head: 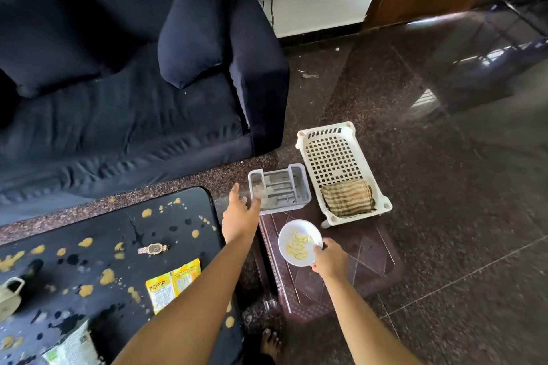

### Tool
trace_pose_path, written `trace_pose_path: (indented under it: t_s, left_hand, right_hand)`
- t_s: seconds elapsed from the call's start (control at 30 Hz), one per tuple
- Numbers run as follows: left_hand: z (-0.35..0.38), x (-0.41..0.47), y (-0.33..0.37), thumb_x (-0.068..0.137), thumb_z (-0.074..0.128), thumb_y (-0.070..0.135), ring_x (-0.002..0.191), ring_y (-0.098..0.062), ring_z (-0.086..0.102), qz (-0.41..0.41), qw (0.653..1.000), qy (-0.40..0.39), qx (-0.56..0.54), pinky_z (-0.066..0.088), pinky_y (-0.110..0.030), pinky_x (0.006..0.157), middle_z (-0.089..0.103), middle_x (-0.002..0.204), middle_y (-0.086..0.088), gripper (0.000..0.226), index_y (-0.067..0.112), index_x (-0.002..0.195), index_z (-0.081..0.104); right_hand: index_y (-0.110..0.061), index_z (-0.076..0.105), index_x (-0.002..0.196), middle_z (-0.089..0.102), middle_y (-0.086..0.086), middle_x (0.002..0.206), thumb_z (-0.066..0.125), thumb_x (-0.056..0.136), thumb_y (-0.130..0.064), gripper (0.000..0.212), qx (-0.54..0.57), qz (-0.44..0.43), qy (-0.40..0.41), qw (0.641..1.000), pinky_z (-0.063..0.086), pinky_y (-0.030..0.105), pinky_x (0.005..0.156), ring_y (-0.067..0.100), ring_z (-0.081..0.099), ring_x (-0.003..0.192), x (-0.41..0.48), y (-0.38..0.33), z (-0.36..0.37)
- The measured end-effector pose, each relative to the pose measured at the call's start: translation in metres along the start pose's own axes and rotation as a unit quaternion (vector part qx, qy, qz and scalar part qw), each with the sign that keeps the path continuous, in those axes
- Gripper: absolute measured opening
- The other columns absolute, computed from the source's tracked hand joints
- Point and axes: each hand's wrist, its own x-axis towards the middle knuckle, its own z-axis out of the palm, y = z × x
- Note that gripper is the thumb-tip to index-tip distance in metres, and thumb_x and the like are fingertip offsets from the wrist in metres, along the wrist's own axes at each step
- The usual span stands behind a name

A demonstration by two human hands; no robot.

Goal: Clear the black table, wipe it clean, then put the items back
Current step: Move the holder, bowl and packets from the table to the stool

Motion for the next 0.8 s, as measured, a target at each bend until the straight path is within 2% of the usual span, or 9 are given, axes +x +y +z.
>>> trace_pose_path:
  t_s: [0.03, 0.07, 0.13, 0.23, 0.37, 0.47, 0.57, 0.67, 0.8]
  left_hand:
    - [0.001, 0.009, 0.000, 0.093, 0.053, 0.038, 0.114, -0.025, 0.060, -0.021, 0.999, -0.014, -0.033, 0.047, -0.034, 0.094, 0.061, 0.129, -0.001, 0.054, 0.026, 0.143, 0.038]
    - [0.002, 0.017, -0.001, 0.094, 0.053, 0.033, 0.105, -0.026, 0.063, -0.038, 0.997, -0.026, -0.059, 0.051, -0.039, 0.093, 0.064, 0.125, -0.004, 0.047, 0.026, 0.139, 0.045]
    - [0.007, 0.030, -0.004, 0.094, 0.052, 0.026, 0.080, -0.024, 0.065, -0.052, 0.996, -0.035, -0.069, 0.056, -0.044, 0.085, 0.070, 0.109, -0.010, 0.039, 0.023, 0.133, 0.054]
    - [0.008, 0.033, -0.002, 0.094, 0.053, 0.022, 0.069, -0.021, 0.062, -0.042, 0.997, -0.035, -0.055, 0.058, -0.045, 0.079, 0.071, 0.105, -0.011, 0.040, 0.021, 0.134, 0.053]
    - [0.009, 0.027, 0.004, 0.095, 0.048, 0.015, 0.079, -0.020, 0.063, -0.050, 0.995, -0.044, -0.074, 0.058, -0.046, 0.080, 0.067, 0.112, -0.002, 0.044, 0.024, 0.138, 0.048]
    - [0.015, 0.023, 0.008, 0.093, 0.047, 0.012, 0.091, -0.028, 0.066, -0.053, 0.994, -0.048, -0.080, 0.057, -0.045, 0.082, 0.067, 0.114, -0.001, 0.046, 0.027, 0.137, 0.048]
    - [0.021, 0.018, 0.012, 0.091, 0.048, 0.012, 0.096, -0.035, 0.067, -0.051, 0.996, -0.040, -0.063, 0.057, -0.045, 0.082, 0.067, 0.115, -0.007, 0.048, 0.028, 0.136, 0.050]
    - [0.021, 0.012, 0.018, 0.092, 0.046, 0.010, 0.093, -0.034, 0.067, -0.034, 0.999, -0.018, -0.032, 0.056, -0.044, 0.081, 0.066, 0.117, -0.008, 0.047, 0.026, 0.136, 0.050]
    - [0.020, 0.008, 0.018, 0.095, 0.044, 0.012, 0.099, -0.033, 0.064, -0.019, 1.000, -0.014, -0.008, 0.053, -0.043, 0.086, 0.062, 0.126, -0.008, 0.044, 0.023, 0.137, 0.050]
  right_hand:
    - [-0.010, 0.067, 0.095, 0.069, 0.010, 0.095, 0.054, 0.088, -0.018, 0.016, -0.003, -0.002, 0.003, 1.000, 0.057, 0.048, 0.068, 0.030, 0.066, 0.080, 0.001, 0.002, 0.001]
    - [-0.011, 0.067, 0.094, 0.069, 0.009, 0.094, 0.053, 0.088, -0.017, 0.016, -0.005, -0.004, 0.006, 1.000, 0.057, 0.048, 0.068, 0.030, 0.066, 0.081, 0.001, 0.004, 0.002]
    - [-0.013, 0.068, 0.091, 0.070, 0.009, 0.093, 0.053, 0.088, -0.015, 0.016, 0.002, -0.008, 0.012, 1.000, 0.057, 0.048, 0.068, 0.030, 0.066, 0.082, 0.002, 0.008, 0.003]
    - [-0.014, 0.068, 0.087, 0.069, 0.009, 0.091, 0.055, 0.086, -0.013, 0.013, 0.033, -0.003, 0.015, 0.999, 0.057, 0.049, 0.068, 0.031, 0.065, 0.083, 0.004, 0.011, 0.007]
    - [-0.021, 0.063, 0.076, 0.069, 0.007, 0.082, 0.056, 0.084, -0.014, 0.013, 0.077, 0.027, 0.019, 0.996, 0.058, 0.048, 0.064, 0.031, 0.067, 0.076, 0.005, 0.004, 0.010]
    - [-0.025, 0.058, 0.066, 0.067, 0.005, 0.074, 0.056, 0.083, -0.012, 0.021, 0.104, 0.050, 0.023, 0.993, 0.058, 0.048, 0.063, 0.030, 0.068, 0.072, 0.005, -0.001, 0.011]
    - [-0.025, 0.058, 0.067, 0.067, 0.006, 0.075, 0.057, 0.080, -0.011, 0.019, 0.114, 0.057, 0.026, 0.991, 0.057, 0.050, 0.066, 0.033, 0.067, 0.074, 0.009, 0.000, 0.015]
    - [-0.026, 0.058, 0.067, 0.067, 0.007, 0.079, 0.057, 0.080, -0.011, 0.019, 0.124, 0.064, 0.029, 0.990, 0.057, 0.051, 0.067, 0.035, 0.066, 0.077, 0.013, 0.001, 0.019]
    - [-0.019, 0.058, 0.077, 0.066, 0.011, 0.085, 0.054, 0.081, -0.008, 0.013, 0.138, 0.065, 0.034, 0.988, 0.057, 0.051, 0.070, 0.036, 0.067, 0.080, 0.015, -0.006, 0.019]
